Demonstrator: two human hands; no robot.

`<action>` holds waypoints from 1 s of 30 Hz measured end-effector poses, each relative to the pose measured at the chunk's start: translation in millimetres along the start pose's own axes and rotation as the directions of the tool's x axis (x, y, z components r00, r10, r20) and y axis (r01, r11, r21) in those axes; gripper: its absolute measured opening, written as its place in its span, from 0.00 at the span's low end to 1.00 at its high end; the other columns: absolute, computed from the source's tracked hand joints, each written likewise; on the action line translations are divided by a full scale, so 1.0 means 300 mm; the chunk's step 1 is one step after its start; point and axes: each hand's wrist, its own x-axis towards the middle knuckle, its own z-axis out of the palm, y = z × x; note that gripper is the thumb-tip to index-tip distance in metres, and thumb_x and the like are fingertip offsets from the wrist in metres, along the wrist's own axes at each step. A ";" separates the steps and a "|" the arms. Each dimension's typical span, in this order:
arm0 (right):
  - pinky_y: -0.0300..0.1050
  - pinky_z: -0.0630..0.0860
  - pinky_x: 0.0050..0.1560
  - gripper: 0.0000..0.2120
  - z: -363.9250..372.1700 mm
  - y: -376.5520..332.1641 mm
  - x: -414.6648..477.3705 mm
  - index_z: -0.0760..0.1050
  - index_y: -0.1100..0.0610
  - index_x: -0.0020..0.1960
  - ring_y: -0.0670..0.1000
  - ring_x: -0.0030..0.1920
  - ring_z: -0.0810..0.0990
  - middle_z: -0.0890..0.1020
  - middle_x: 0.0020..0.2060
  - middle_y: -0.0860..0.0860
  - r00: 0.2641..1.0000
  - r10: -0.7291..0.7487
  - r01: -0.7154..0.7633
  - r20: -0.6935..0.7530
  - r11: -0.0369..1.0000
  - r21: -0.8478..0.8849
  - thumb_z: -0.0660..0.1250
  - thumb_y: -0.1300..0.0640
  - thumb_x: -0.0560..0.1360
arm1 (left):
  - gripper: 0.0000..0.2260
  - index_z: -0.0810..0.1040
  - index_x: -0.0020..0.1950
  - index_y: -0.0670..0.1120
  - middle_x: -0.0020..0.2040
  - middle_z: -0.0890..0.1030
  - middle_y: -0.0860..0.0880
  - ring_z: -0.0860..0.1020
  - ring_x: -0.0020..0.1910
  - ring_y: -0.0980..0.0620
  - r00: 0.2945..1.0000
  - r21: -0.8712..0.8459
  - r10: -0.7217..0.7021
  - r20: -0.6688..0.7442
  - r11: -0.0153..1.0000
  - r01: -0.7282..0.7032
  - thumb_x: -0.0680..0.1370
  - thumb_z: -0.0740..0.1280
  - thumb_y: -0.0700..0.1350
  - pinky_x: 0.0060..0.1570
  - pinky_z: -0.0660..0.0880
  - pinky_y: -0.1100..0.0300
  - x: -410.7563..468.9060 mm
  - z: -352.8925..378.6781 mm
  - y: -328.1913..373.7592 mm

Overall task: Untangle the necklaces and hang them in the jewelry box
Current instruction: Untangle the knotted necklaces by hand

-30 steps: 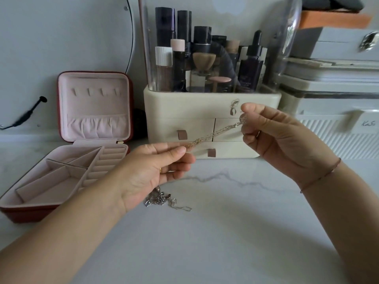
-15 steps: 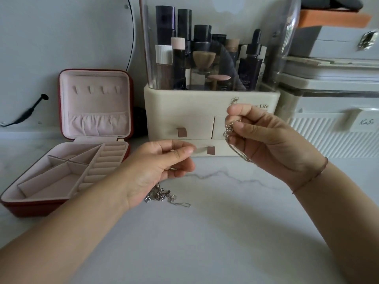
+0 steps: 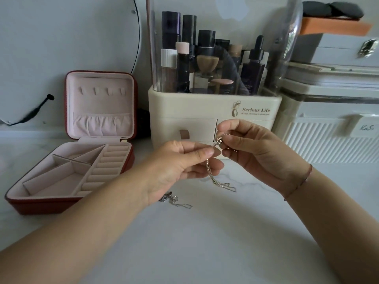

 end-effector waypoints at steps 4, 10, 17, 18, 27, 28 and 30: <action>0.35 0.73 0.39 0.07 -0.010 0.009 0.004 0.78 0.59 0.48 0.45 0.36 0.75 0.76 0.38 0.52 0.999 0.034 -0.035 -0.017 0.993 -0.111 0.67 0.66 0.71 | 0.12 0.78 0.58 0.39 0.46 0.85 0.41 0.84 0.47 0.48 0.999 -0.045 -0.017 0.047 0.999 0.019 0.77 0.64 0.41 0.51 0.79 0.58 -0.004 -0.007 -0.004; 0.38 0.72 0.45 0.11 -0.012 0.000 -0.007 0.81 0.58 0.49 0.48 0.40 0.75 0.79 0.38 0.53 0.995 0.101 -0.088 0.027 0.948 -0.306 0.70 0.63 0.67 | 0.12 0.78 0.51 0.42 0.46 0.85 0.42 0.84 0.48 0.47 0.994 -0.061 -0.083 0.075 0.994 0.087 0.69 0.68 0.45 0.53 0.78 0.57 -0.014 -0.018 -0.026; 0.50 0.66 0.53 0.15 -0.009 0.006 -0.005 0.84 0.57 0.48 0.54 0.49 0.70 0.76 0.48 0.71 0.988 0.153 -0.129 0.019 0.886 -0.445 0.76 0.51 0.64 | 0.09 0.81 0.44 0.45 0.41 0.83 0.47 0.81 0.43 0.53 0.998 -0.051 -0.021 -0.060 0.999 0.018 0.67 0.70 0.47 0.47 0.78 0.62 0.013 -0.032 -0.045; 0.49 0.67 0.52 0.15 -0.007 0.007 -0.005 0.84 0.57 0.48 0.54 0.49 0.70 0.76 0.49 0.72 0.989 0.146 -0.123 0.013 0.874 -0.471 0.76 0.50 0.64 | 0.09 0.82 0.43 0.45 0.40 0.83 0.47 0.80 0.42 0.54 0.997 -0.043 -0.007 -0.077 0.999 0.004 0.67 0.70 0.47 0.45 0.78 0.63 0.016 -0.034 -0.047; 0.40 0.69 0.46 0.10 -0.008 0.004 -0.006 0.82 0.59 0.43 0.49 0.41 0.71 0.76 0.39 0.55 0.984 0.171 -0.174 -0.044 0.895 -0.410 0.73 0.56 0.63 | 0.03 0.80 0.46 0.43 0.37 0.82 0.47 0.80 0.39 0.53 0.999 -0.004 0.016 -0.052 1.000 -0.016 0.74 0.68 0.40 0.43 0.77 0.63 0.015 -0.031 -0.048; 0.38 0.70 0.45 0.10 -0.009 0.003 -0.006 0.81 0.59 0.43 0.46 0.39 0.72 0.78 0.37 0.53 0.983 0.178 -0.177 -0.032 0.903 -0.392 0.73 0.57 0.64 | 0.02 0.80 0.45 0.43 0.37 0.82 0.47 0.80 0.39 0.53 0.999 -0.001 0.015 -0.043 1.000 -0.015 0.74 0.67 0.39 0.43 0.77 0.64 0.013 -0.031 -0.046; 0.34 0.70 0.39 0.08 -0.009 0.002 -0.005 0.80 0.61 0.44 0.42 0.34 0.73 0.79 0.34 0.49 0.982 0.188 -0.178 -0.005 0.921 -0.347 0.72 0.60 0.66 | 0.03 0.79 0.44 0.44 0.36 0.81 0.47 0.79 0.38 0.53 1.000 -0.002 0.009 -0.020 1.000 -0.009 0.75 0.66 0.38 0.43 0.76 0.62 0.011 -0.030 -0.044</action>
